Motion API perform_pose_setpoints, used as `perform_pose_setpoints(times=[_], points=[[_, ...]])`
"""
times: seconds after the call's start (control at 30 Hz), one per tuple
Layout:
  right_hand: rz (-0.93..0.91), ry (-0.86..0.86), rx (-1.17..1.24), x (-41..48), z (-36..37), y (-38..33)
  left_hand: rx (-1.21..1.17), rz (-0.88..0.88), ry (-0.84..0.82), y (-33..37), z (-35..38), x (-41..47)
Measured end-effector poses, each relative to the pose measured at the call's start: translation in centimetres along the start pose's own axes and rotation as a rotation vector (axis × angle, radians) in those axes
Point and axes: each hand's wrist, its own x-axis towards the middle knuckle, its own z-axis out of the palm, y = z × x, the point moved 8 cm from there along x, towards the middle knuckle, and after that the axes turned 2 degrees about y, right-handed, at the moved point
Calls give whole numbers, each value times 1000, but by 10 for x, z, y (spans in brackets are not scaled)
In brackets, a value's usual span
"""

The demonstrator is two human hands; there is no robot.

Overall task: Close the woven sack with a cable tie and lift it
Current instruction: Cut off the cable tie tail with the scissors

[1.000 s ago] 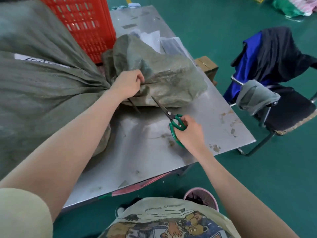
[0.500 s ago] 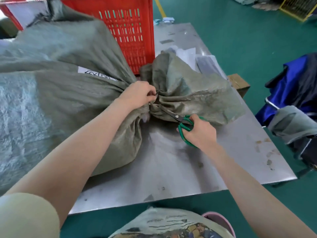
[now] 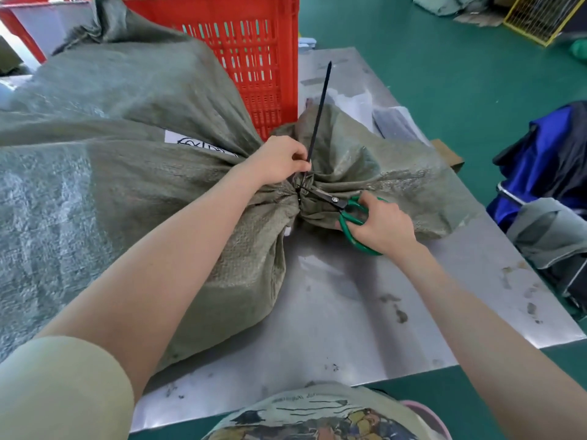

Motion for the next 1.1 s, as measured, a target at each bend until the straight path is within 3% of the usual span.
perform_pose_setpoints(times=[0.2,0.77,1.1], points=[[-44,3,-74,7,0,-7,8,37,-13,5,1,4],[-41,-37,2,9,8,-9,-22,61,-9,10,3,7],[-152,42,-288,5,10,-28,-21,68,3,11,5,8]])
